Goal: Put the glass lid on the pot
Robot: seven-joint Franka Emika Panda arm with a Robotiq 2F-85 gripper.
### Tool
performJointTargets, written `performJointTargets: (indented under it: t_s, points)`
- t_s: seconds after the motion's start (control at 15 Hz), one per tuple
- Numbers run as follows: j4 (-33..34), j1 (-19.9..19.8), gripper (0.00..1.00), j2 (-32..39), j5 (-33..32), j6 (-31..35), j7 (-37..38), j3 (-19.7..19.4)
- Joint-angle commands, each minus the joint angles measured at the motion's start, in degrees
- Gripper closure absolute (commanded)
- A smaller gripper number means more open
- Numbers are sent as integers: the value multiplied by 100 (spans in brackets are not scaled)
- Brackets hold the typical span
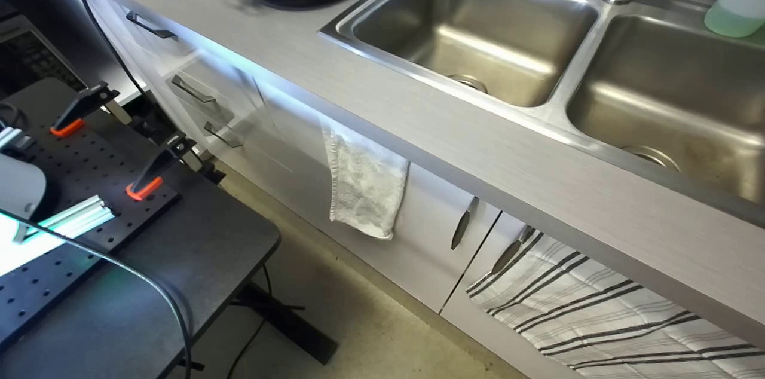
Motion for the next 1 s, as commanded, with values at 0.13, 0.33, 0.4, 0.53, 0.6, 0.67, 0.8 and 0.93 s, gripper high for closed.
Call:
performJointTargets:
  t_s: [0.13, 0.33, 0.4, 0.53, 0.6, 0.67, 0.8, 0.93]
  points:
    - [-44, 26, 75, 61, -63, 113, 90, -10]
    - [-29, 28, 75, 116, -67, 151, 87, -10]
    - [-26, 28, 75, 128, -67, 162, 87, -11]
    - [-14, 30, 75, 153, -70, 169, 93, -12]
    - [-11, 34, 75, 161, -75, 172, 99, -12]
    - [-9, 38, 75, 165, -83, 177, 105, -12]
    - [5, 50, 75, 189, -101, 190, 116, -12]
    - [38, 59, 75, 228, -116, 198, 131, -15]
